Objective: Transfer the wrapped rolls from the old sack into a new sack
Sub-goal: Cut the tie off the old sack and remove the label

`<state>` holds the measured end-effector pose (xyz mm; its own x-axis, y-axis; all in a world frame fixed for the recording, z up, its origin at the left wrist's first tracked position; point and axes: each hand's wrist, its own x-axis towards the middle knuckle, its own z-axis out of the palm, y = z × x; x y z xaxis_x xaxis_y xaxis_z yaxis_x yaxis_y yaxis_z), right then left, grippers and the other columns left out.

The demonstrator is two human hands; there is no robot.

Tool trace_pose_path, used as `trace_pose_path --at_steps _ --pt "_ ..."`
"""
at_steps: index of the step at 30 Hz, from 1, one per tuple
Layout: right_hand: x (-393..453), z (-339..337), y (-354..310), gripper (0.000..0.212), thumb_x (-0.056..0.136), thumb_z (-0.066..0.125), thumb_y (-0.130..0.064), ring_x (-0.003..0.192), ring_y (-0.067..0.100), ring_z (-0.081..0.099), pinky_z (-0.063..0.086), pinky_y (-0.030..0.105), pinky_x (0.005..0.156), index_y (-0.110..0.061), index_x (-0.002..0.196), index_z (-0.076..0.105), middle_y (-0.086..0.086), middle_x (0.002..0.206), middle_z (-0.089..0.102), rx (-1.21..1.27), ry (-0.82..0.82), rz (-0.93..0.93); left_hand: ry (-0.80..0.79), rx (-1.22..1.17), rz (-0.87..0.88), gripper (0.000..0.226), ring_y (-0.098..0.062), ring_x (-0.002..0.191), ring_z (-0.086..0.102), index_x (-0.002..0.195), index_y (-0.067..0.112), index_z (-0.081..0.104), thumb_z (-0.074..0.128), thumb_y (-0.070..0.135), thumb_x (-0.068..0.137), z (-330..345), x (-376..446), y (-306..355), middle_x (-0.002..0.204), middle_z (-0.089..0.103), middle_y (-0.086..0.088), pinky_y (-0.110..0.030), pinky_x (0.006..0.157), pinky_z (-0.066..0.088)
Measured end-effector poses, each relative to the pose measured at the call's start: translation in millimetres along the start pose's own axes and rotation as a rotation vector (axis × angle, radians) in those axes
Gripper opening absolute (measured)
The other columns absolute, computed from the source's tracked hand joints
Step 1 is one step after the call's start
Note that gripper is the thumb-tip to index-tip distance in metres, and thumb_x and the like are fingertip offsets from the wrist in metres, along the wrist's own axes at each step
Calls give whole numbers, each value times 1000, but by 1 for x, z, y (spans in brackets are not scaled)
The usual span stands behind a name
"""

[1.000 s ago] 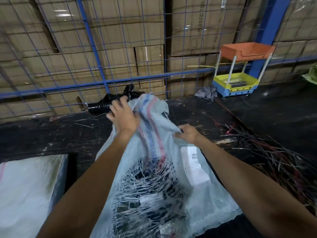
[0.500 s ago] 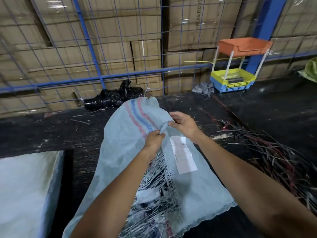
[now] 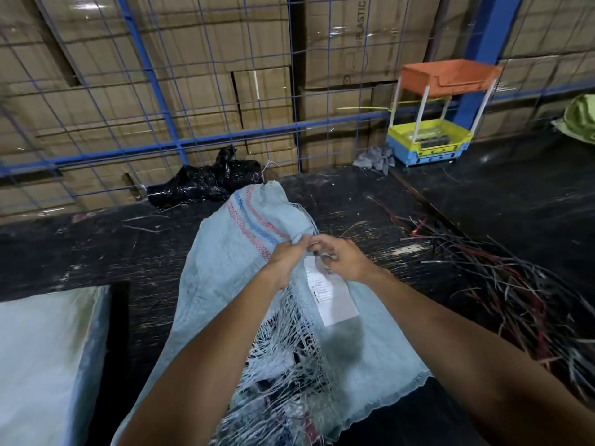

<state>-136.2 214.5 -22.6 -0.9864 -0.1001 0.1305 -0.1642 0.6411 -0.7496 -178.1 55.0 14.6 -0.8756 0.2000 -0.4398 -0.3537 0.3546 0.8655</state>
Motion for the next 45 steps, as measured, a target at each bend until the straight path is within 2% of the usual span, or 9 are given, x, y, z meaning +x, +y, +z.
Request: trace_pose_path --at_steps 5,13,16,20,24,31,34,38,45 --pt "7 0 8 25 89 71 -11 99 5 65 49 18 92 -19 112 69 -10 111 71 3 36 -18 84 -19 -7 65 -33 134 44 147 11 42 40 55 100 -3 11 10 151 42 -12 -45 110 39" --pt "17 -6 0 17 80 81 -16 77 0 62 48 11 74 -16 95 72 -9 87 69 -95 103 -87 186 88 64 55 -34 126 50 140 7 45 43 47 101 -13 21 5 142 49 -14 -41 102 44" --pt "16 -3 0 16 81 80 -16 79 1 63 47 13 75 -18 96 72 -10 89 68 -144 127 -115 187 48 45 49 -34 117 55 133 4 48 45 41 101 -16 23 2 133 54 -16 -43 97 48" --pt "17 0 0 30 89 72 -18 95 0 58 43 11 90 -28 117 69 -14 107 59 -216 86 -184 153 -71 37 46 -32 107 61 128 4 54 48 40 100 -17 30 2 123 61 -15 -41 90 52" --pt "23 -1 -4 26 88 73 -23 102 2 58 46 24 97 -31 113 72 -13 108 56 -184 84 -201 149 -141 45 39 -30 102 61 124 4 55 47 35 102 -17 31 4 116 63 -14 -34 80 49" --pt "29 5 -11 10 85 75 -25 91 8 59 51 40 88 -25 94 70 -14 102 54 -219 103 -255 184 -147 43 41 -31 115 54 132 3 50 45 32 103 -21 32 6 128 55 -13 -38 97 45" --pt "23 9 -10 5 93 66 -25 103 7 53 49 37 88 -24 96 64 -12 111 53 -306 140 -335 244 -176 37 38 -27 108 55 127 3 51 45 30 102 -28 35 3 124 56 -8 -36 93 46" --pt "10 12 -1 6 97 61 -23 114 12 55 48 31 94 -20 100 57 -6 126 58 -394 157 -426 318 -215 -3 44 -35 107 61 129 -2 53 48 30 100 -44 36 -3 124 61 -17 -44 96 52" --pt "-2 12 -5 8 102 51 -23 111 4 59 46 22 84 -20 101 44 -9 130 64 -309 59 -298 290 -115 19 46 -30 101 57 130 -2 50 42 35 103 -43 26 0 115 58 -13 -40 92 50"
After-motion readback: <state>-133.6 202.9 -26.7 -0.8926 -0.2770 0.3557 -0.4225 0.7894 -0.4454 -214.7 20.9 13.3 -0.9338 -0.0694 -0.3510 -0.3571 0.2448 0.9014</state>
